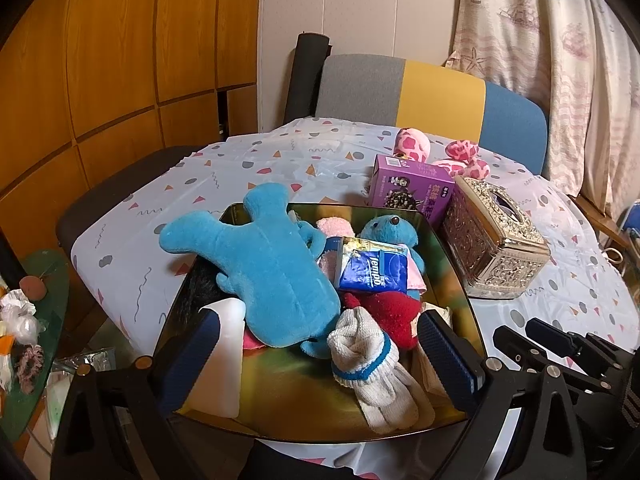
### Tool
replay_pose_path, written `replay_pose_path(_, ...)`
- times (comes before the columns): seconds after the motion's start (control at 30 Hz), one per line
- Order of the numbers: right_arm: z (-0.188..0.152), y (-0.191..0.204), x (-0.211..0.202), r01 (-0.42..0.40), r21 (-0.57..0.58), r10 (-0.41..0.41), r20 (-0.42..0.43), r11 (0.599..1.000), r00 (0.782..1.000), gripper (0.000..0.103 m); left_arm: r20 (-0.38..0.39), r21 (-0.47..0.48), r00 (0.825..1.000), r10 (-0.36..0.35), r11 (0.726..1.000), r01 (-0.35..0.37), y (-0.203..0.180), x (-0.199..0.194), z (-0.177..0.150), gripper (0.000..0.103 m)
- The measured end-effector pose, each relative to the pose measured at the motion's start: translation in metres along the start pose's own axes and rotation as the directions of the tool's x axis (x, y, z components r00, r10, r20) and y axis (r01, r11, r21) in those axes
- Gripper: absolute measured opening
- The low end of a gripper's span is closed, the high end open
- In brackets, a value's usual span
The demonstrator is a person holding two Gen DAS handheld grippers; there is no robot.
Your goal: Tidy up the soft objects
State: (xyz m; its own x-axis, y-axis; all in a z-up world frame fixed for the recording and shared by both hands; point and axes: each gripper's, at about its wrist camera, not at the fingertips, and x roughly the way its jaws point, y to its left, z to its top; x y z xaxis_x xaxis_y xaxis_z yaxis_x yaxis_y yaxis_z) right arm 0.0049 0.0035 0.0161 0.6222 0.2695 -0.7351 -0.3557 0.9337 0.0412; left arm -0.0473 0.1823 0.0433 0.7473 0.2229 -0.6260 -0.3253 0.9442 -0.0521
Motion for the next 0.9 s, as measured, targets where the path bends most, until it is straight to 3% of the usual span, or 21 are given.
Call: replay_pose_path(0.9,-0.0020,-0.0009,-0.0016,-0.012,0.005,0.012,0.002,1.000,1.000,0.042,0.003,0.017,1.000,0.007,1.000,-0.007,-0.0020,-0.0033,-0.0003,0.102)
